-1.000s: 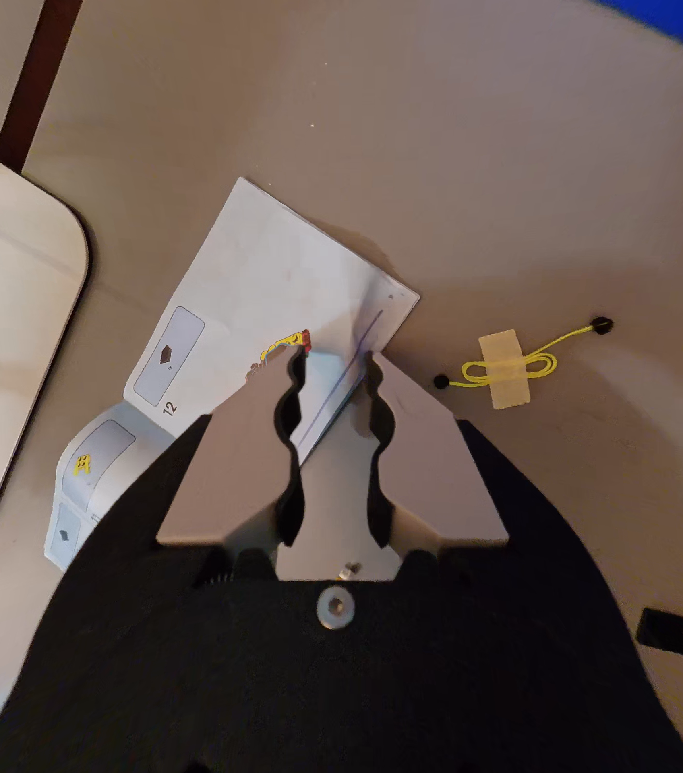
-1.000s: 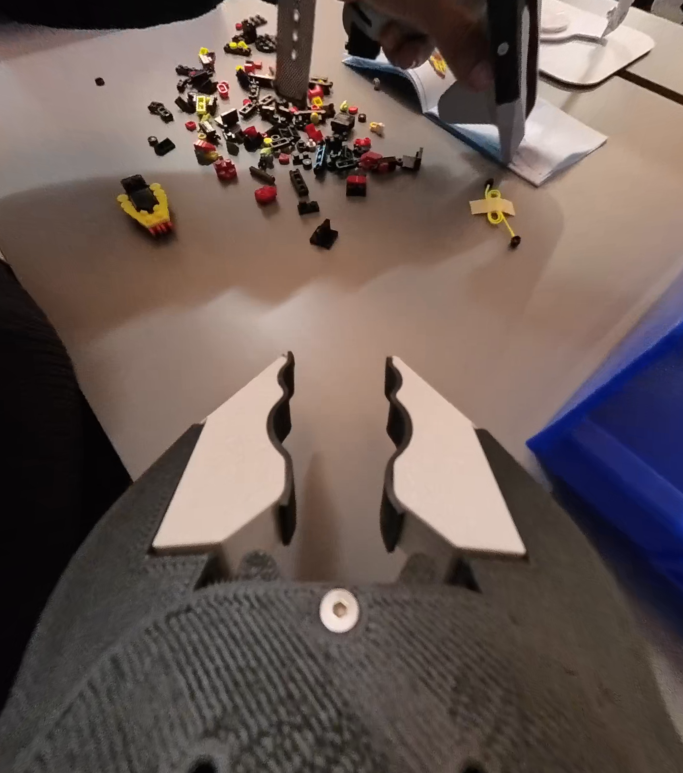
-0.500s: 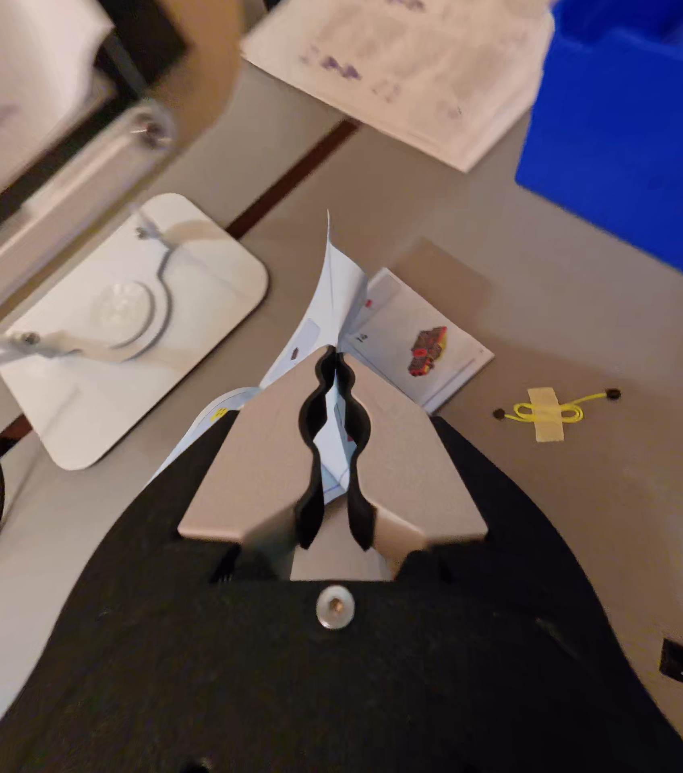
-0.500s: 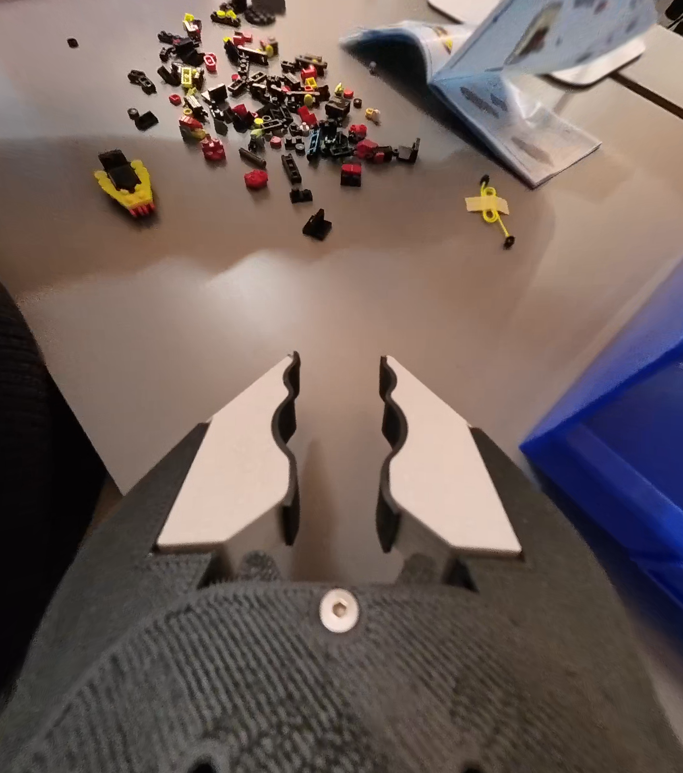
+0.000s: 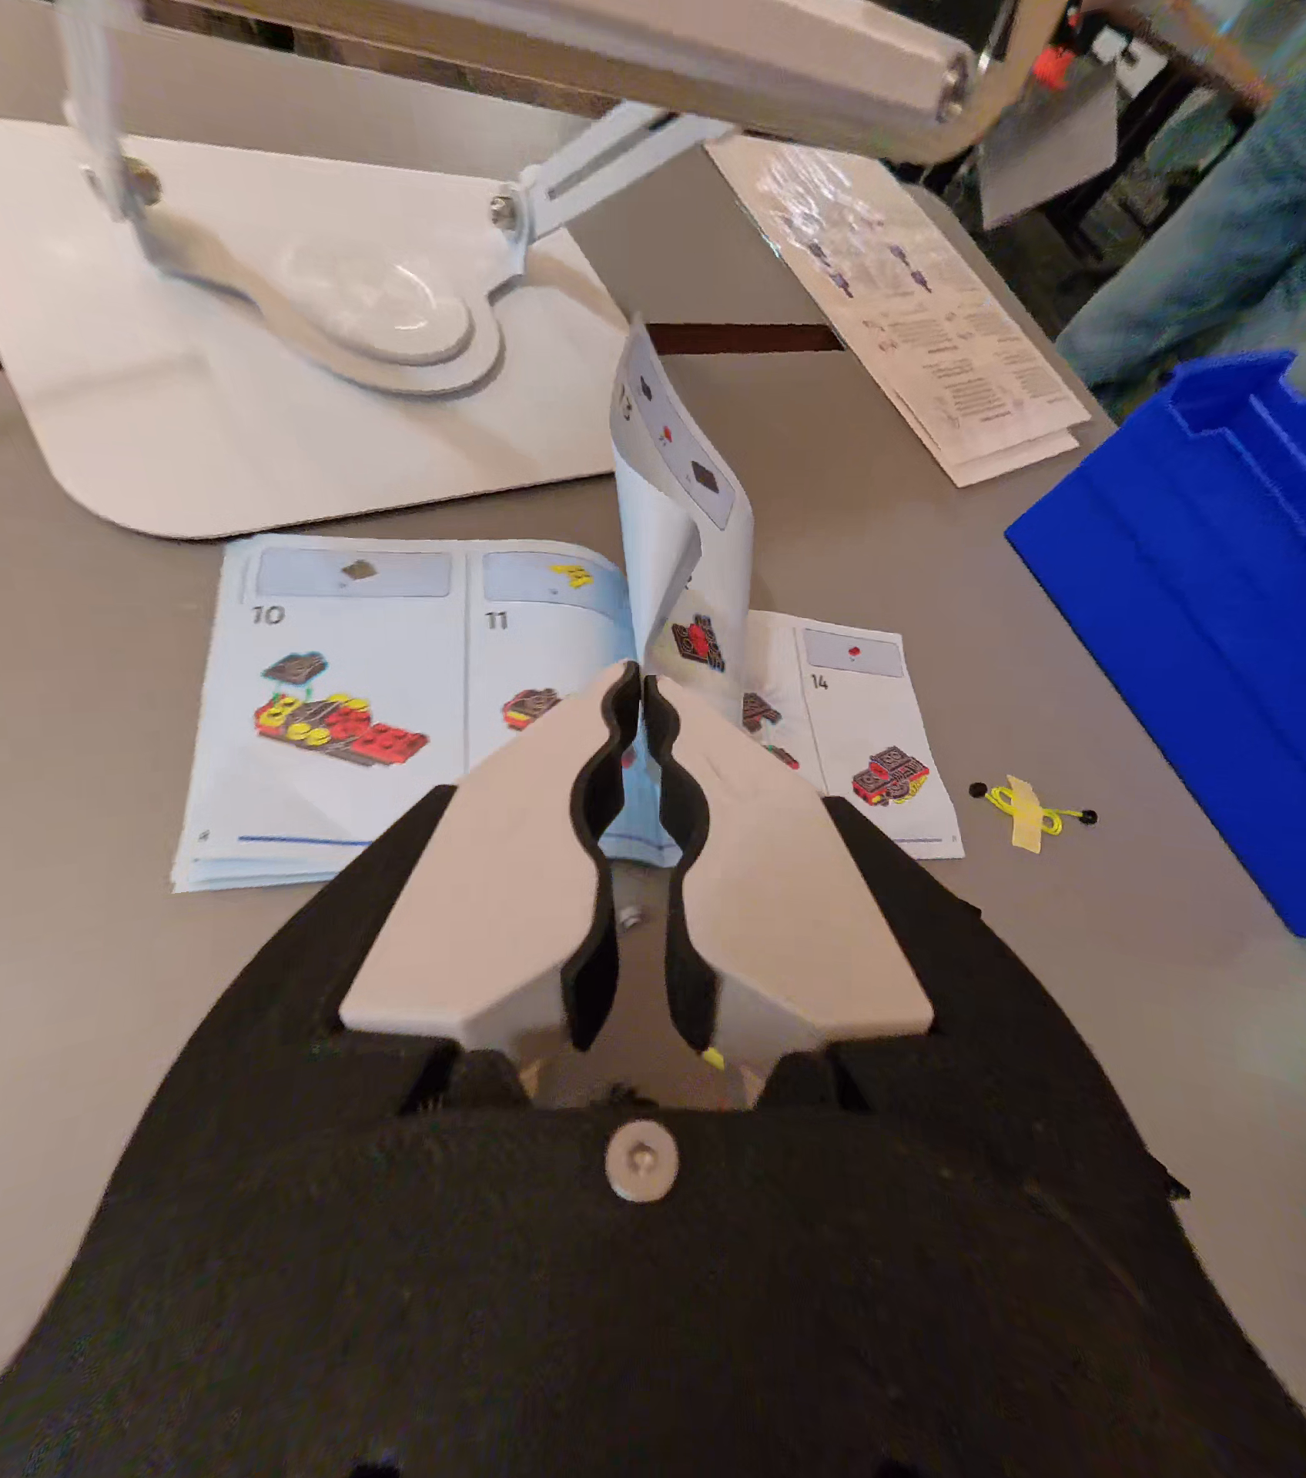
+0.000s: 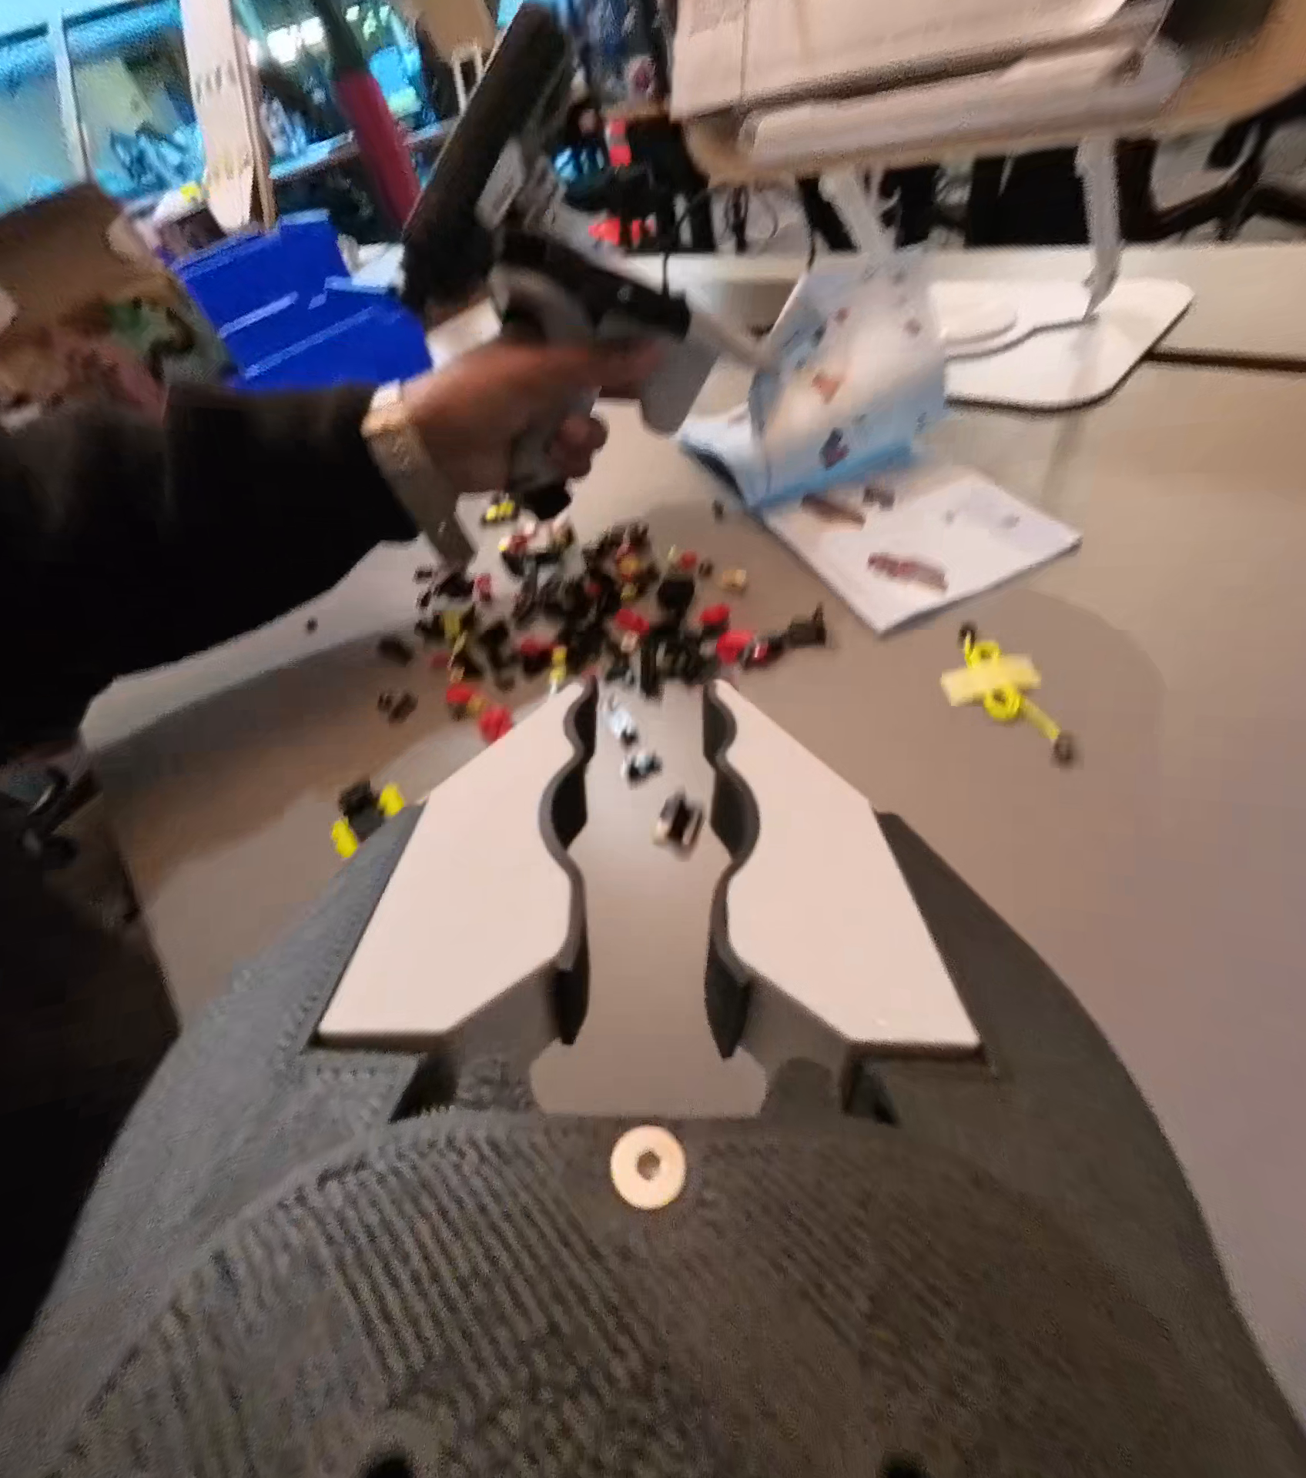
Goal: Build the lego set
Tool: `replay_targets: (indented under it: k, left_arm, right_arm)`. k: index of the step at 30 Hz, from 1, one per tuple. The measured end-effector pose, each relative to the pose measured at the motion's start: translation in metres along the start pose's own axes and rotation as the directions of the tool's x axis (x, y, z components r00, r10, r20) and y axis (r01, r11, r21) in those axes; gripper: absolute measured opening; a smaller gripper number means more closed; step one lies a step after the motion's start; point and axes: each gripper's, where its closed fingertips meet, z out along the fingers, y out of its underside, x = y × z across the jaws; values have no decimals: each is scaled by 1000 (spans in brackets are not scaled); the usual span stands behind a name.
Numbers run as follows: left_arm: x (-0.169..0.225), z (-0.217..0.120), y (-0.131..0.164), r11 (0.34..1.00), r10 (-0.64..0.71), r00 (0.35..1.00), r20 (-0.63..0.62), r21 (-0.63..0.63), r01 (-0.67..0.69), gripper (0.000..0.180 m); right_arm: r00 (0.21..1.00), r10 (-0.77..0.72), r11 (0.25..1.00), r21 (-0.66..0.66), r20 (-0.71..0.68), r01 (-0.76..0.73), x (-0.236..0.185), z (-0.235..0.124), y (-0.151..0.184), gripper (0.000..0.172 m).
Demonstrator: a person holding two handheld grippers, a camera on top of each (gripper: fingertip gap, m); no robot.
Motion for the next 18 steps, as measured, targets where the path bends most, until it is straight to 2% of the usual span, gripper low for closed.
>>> replay_targets:
  k: [3, 5, 7, 9, 11, 15, 18]
  left_arm:
    - [-14, -7, -3, 998, -59, 998, -15, 19, 60, 0]
    - [-23, -11, -5, 994, -103, 994, -18, 31, 104, 0]
    - [-32, -14, -6, 990, -137, 990, -20, 38, 137, 0]
    - [-41, -17, -5, 986, -163, 987, -16, 38, 163, 4]
    - [-51, -18, 0, 983, -185, 983, -1, 16, 185, 11]
    - [-64, -26, 7, 974, -227, 974, 14, 0, 227, 27]
    - [-62, -41, 4, 972, -232, 973, 0, 27, 232, 30]
  right_arm:
    - [999, -34, 999, 27, 2, 34, 11, 43, -34, 20]
    - [998, -58, 998, -21, 10, 58, 21, 80, -42, 23]
    - [998, -45, 994, -98, 35, 49, 29, 118, -42, 29]
    - [995, -4, 990, -139, 99, 18, 28, 149, -42, 25]
    - [995, -6, 987, -159, 101, 22, 35, 175, -42, 25]
    - [990, -134, 942, -306, 30, 137, 66, 216, -17, 35]
    - [977, -211, 909, -363, 19, 203, 78, 236, -7, 35]
